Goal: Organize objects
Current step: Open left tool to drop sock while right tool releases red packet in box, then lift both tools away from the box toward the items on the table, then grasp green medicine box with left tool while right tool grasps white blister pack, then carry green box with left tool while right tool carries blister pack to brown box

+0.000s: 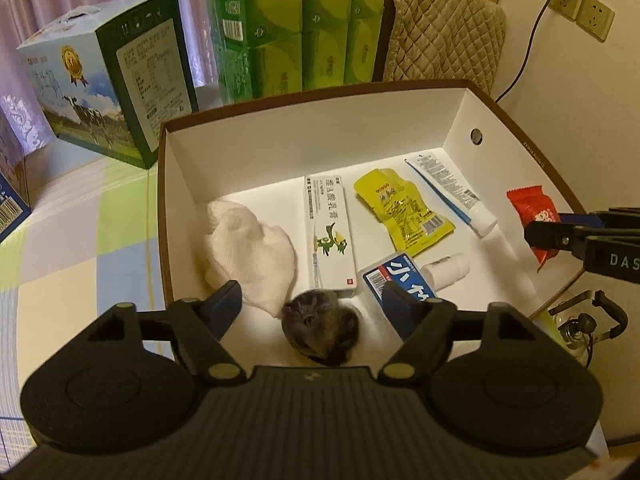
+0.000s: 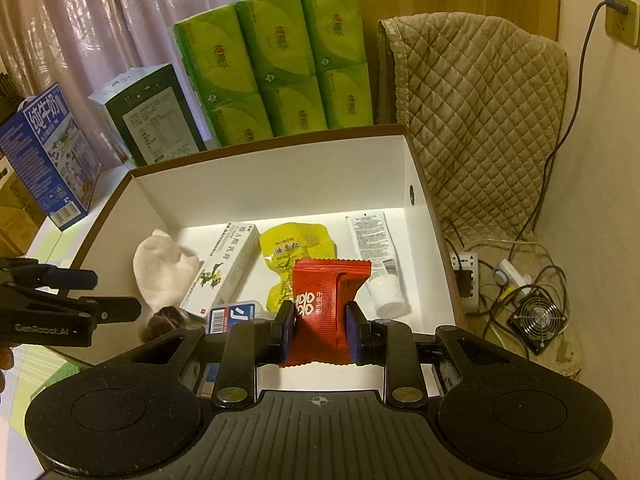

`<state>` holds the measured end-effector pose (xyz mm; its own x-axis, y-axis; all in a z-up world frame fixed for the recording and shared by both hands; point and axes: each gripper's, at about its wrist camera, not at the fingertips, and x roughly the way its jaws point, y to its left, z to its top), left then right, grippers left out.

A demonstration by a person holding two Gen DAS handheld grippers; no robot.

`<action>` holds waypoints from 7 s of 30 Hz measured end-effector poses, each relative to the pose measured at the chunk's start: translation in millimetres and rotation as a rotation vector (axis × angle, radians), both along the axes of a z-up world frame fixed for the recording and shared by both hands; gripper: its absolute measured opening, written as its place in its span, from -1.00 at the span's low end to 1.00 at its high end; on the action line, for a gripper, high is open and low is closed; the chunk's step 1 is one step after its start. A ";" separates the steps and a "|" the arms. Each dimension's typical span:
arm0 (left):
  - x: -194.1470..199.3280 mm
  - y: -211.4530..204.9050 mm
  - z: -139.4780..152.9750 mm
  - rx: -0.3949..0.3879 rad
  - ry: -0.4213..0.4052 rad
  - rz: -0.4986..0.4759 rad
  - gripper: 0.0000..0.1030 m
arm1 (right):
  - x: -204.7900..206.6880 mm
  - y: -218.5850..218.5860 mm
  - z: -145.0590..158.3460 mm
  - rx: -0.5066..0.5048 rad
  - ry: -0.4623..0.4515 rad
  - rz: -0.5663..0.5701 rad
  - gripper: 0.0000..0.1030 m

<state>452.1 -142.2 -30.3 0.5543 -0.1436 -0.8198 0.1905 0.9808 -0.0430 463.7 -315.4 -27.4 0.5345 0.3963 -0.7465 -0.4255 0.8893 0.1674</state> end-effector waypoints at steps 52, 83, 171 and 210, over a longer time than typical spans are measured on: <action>-18.9 10.4 18.4 -0.012 -0.031 0.035 0.70 | -3.7 -1.7 7.2 -0.025 -0.044 0.010 0.21; -142.7 86.9 45.4 -0.053 -0.056 0.176 0.72 | -109.8 40.6 23.5 0.080 -0.024 0.178 0.23; -155.0 135.9 -64.1 0.034 0.204 0.211 -0.50 | -164.0 168.9 -87.2 -0.218 0.047 0.641 -0.52; -195.6 147.3 -75.7 0.013 0.264 0.271 -0.48 | -181.8 163.3 -95.5 -0.201 0.125 0.563 -0.51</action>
